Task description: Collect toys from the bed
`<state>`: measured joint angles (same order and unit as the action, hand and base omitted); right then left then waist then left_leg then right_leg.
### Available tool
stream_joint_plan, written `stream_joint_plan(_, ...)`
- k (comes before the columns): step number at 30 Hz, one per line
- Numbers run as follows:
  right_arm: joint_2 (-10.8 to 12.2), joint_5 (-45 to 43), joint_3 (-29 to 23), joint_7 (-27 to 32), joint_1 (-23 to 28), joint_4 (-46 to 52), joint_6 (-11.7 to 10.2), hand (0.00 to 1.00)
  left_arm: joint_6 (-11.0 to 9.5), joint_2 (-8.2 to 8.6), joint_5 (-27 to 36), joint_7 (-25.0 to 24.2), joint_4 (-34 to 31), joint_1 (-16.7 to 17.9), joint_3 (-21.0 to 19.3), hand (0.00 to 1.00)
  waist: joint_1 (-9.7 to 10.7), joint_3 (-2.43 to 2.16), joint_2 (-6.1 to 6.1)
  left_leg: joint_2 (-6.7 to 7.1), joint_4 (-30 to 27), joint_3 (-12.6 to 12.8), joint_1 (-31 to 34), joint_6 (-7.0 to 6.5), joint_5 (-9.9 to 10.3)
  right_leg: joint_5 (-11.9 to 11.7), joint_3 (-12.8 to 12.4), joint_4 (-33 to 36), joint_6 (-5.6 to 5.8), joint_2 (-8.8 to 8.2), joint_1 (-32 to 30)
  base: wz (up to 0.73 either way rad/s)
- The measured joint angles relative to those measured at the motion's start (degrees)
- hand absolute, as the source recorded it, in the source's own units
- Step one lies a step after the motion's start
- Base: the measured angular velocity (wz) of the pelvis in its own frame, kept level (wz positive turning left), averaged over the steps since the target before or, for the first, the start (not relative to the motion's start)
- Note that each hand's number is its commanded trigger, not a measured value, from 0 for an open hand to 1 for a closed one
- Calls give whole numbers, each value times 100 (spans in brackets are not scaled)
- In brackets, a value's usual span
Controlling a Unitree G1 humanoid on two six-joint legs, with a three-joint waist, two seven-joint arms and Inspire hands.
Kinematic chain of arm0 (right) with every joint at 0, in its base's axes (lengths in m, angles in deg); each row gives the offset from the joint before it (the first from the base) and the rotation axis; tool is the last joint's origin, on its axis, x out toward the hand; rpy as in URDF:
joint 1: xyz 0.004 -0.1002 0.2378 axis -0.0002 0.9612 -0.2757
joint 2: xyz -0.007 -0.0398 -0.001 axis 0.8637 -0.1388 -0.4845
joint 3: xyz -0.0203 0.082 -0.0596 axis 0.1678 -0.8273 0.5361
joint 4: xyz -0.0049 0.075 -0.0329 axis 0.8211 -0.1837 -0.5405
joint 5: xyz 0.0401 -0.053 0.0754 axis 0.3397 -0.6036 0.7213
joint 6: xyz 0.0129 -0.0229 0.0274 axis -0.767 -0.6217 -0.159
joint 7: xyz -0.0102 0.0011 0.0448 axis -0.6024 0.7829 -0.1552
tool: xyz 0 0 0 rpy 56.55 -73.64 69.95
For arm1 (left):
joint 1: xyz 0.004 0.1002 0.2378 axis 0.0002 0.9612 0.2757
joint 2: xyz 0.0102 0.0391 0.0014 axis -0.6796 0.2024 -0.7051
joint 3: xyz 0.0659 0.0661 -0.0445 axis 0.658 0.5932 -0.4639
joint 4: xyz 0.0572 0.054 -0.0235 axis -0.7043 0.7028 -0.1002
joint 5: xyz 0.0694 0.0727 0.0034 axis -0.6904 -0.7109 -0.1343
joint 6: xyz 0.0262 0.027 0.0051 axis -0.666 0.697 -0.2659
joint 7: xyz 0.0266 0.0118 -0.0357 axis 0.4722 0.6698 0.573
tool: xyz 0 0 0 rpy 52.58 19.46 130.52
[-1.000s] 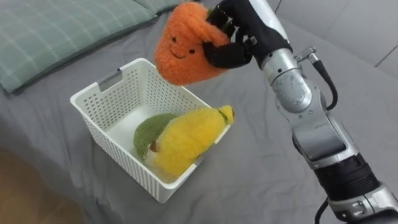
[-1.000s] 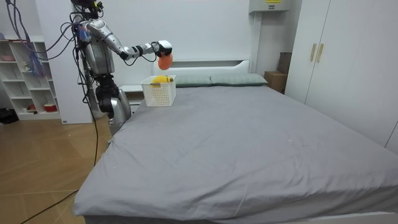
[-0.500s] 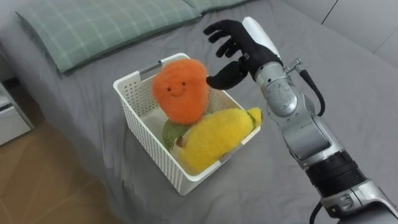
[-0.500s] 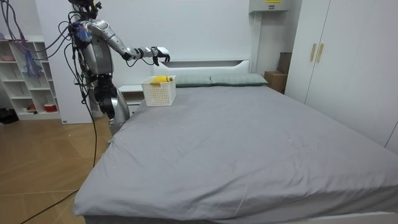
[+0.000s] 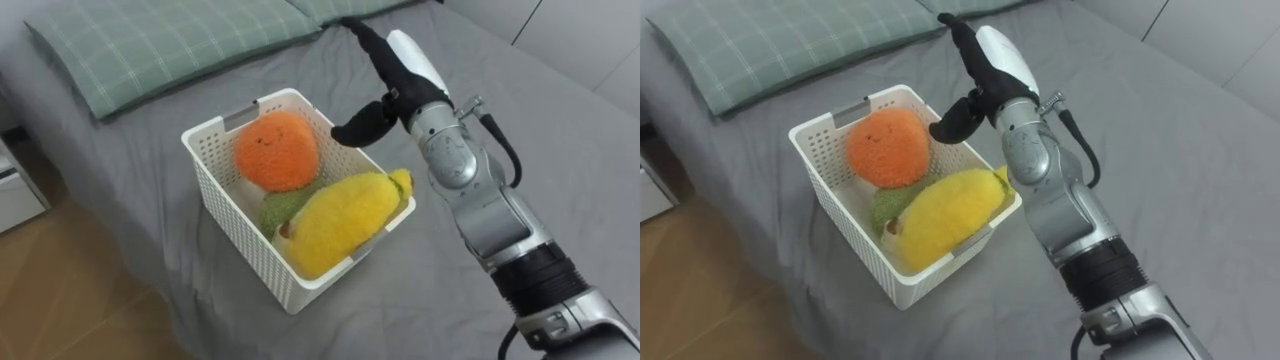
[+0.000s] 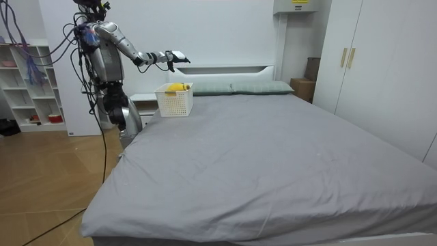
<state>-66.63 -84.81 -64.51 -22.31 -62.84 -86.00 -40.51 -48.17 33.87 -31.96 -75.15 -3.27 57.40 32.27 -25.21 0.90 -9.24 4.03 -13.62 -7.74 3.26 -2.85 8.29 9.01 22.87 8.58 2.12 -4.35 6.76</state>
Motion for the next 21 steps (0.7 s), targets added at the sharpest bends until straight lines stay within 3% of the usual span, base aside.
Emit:
stream_joint_plan(12, -54, 236, -3, 121, 24, -13, -29, 0, -24, -6, -1, 96, -62, -2, 45, 0, 98, -26, -67, -30, 37, 125, -95, -2, -1, 0, -149, 5, 0, 3, 22, -5)
stream_joint_plan(15, -93, 436, -32, 121, 25, -13, -92, 0, -24, -3, 0, 91, -62, 3, 52, 0, 238, -10, -44, -32, 24, 149, -107, -2, 2, 0, -249, 5, 0, 11, 31, -1)
stream_joint_plan(18, -175, 817, -245, 137, 75, -13, -158, 0, -26, 4, 11, 92, -64, 8, 59, 0, 346, 54, 47, -35, 24, 184, -159, -5, 3, -1, -344, 10, -1, 15, 73, -9)
stream_joint_plan(21, -284, 1038, -501, 223, 220, -10, -185, 0, -37, 18, 12, 105, -53, 33, 51, 0, 413, 40, 105, -68, 60, 320, -197, -8, 8, -1, -530, 15, -1, 27, 30, -21)
